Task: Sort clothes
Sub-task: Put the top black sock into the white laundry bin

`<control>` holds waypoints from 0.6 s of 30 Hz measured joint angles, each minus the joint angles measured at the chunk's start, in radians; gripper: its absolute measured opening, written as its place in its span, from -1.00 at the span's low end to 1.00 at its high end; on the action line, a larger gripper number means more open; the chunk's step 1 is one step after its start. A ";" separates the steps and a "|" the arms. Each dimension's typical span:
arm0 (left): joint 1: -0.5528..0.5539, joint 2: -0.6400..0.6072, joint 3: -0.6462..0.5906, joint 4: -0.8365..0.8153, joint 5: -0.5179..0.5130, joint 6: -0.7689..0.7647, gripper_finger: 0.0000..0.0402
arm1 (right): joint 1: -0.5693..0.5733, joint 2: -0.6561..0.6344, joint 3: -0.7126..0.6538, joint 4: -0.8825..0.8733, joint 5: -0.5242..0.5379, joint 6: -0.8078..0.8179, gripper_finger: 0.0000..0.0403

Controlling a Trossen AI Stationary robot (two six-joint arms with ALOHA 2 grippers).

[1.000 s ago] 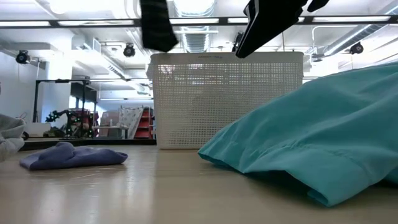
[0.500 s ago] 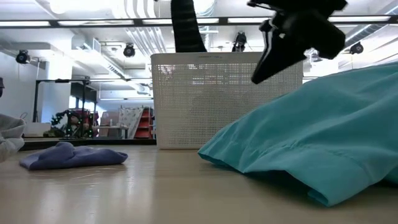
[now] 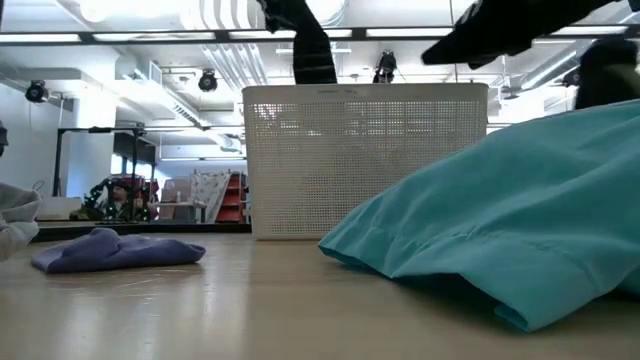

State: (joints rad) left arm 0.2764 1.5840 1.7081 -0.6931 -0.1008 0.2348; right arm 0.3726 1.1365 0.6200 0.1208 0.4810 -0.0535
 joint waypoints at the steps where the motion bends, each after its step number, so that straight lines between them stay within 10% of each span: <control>1: 0.009 0.011 0.000 0.007 0.012 -0.001 -1.00 | -0.004 -0.022 -0.007 -0.003 -0.015 -0.007 -1.00; 9: 0.049 0.117 0.000 0.005 0.059 0.005 -0.95 | -0.013 -0.112 -0.019 -0.004 -0.065 -0.051 -1.00; 18: 0.041 0.122 0.000 0.012 0.061 -0.024 -0.39 | -0.013 -0.060 -0.068 0.034 -0.063 -0.076 -1.00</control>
State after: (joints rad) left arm 0.3172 1.7060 1.7077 -0.6807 -0.0399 0.2112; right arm 0.3592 1.0770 0.5520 0.1549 0.4177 -0.1291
